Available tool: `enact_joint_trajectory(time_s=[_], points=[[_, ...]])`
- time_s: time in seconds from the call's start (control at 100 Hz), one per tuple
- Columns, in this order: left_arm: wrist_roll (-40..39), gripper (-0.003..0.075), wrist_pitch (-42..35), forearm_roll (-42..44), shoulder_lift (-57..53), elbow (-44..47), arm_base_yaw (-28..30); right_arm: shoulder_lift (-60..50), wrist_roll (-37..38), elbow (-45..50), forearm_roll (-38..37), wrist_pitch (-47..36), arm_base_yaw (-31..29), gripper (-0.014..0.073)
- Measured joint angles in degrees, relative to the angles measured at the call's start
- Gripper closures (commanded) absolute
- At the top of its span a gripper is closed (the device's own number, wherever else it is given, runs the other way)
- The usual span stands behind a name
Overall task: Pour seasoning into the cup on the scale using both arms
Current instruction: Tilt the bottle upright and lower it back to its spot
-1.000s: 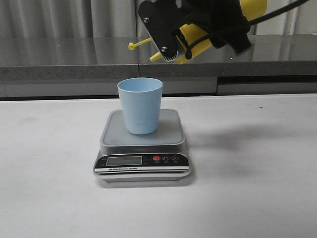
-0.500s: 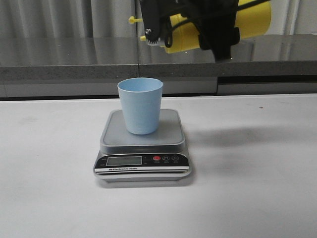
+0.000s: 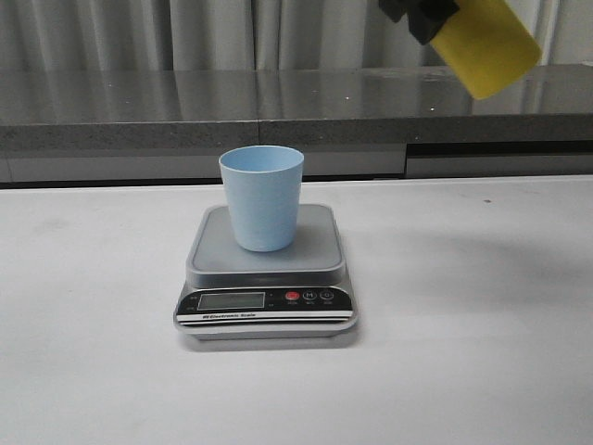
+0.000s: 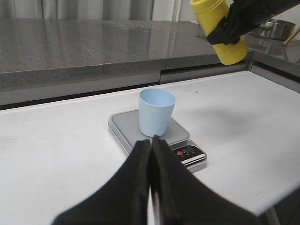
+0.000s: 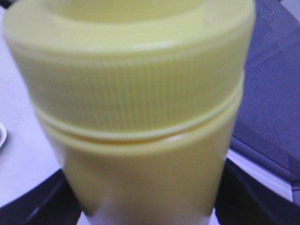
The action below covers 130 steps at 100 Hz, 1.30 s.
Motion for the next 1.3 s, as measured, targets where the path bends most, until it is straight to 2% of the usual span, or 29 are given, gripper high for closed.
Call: enact_joint_trajectory(time_s=[0.15,0.43,0.66,0.81,1.04,1.3], points=[[0.0,0.0741,0.0,0.0,0.0,0.0,0.0,-0.5,5.32,1.6,2.59,-5.39,-5.23,0.0358],[0.0,0.0741,0.0,0.0,0.0,0.0,0.0,-0.5,14.33,13.62,3.24,-26.82,-16.8,0.036],[0.0,0.0741,0.0,0.0,0.0,0.0,0.0,-0.5,16.1,23.18,2.46,-45.01,-26.6,0.036],[0.0,0.0741,0.0,0.0,0.0,0.0,0.0,0.94,16.31,26.27,1.8,-55.45,-31.54,0.036],[0.0,0.0741,0.0,0.0,0.0,0.0,0.0,6.55,15.33,26.46,1.44,-61.41,-33.62,0.036],[0.0,0.0741,0.0,0.0,0.0,0.0,0.0,11.09,13.96,26.46,1.23,-62.4,-33.62,0.0356]])
